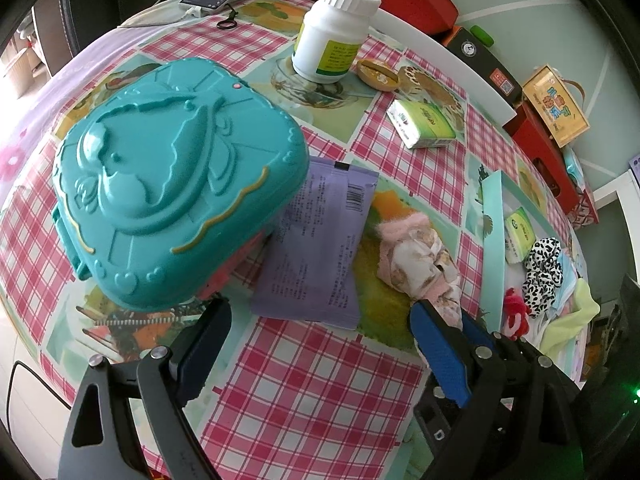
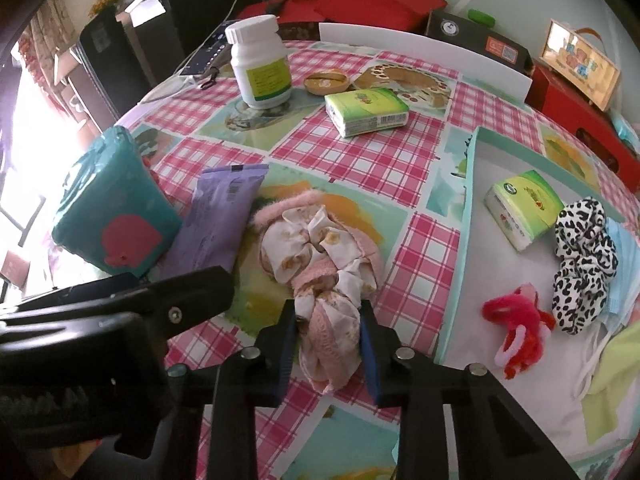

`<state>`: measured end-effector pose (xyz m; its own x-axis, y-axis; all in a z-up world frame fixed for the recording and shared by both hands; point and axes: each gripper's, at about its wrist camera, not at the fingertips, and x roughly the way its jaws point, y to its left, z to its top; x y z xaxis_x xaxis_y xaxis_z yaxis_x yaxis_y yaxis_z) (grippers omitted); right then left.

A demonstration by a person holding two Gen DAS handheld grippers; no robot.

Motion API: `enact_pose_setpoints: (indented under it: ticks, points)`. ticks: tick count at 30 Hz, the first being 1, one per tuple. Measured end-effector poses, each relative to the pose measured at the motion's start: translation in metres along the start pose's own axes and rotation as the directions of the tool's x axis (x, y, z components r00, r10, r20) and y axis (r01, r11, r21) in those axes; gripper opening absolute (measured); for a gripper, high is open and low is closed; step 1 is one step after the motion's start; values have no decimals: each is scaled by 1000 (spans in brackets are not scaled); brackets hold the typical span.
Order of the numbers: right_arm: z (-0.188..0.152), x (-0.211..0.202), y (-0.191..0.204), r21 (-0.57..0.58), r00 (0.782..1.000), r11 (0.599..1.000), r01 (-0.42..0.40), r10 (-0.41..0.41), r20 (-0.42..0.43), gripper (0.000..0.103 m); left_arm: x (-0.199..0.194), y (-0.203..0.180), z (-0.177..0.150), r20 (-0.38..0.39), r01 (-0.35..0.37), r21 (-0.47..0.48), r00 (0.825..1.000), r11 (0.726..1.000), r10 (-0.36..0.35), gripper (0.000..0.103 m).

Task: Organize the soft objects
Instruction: 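Close the right gripper on the pink floral fabric, then lift the pink floral fabric with the right gripper toward the white tray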

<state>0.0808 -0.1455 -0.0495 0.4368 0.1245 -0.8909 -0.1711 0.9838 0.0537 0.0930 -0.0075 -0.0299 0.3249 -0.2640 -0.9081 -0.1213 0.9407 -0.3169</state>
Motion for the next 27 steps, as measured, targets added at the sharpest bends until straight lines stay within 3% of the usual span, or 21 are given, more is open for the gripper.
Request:
enact_pose_setpoints:
  ticks: [5, 18, 27]
  points:
    - [-2, -6, -5, 23, 1000, 1000, -4, 4, -1, 25, 0, -1, 0, 1, 0, -1, 1000, 1000, 0, 92]
    - [-4, -35, -28, 98, 998, 995, -7, 1, 61, 24, 2, 2, 2, 25, -12, -48, 1000, 999, 14, 91]
    - [-3, -53, -46, 155, 994, 988, -24, 6, 113, 24, 13, -12, 5, 16, -7, -8, 1000, 1000, 7, 91]
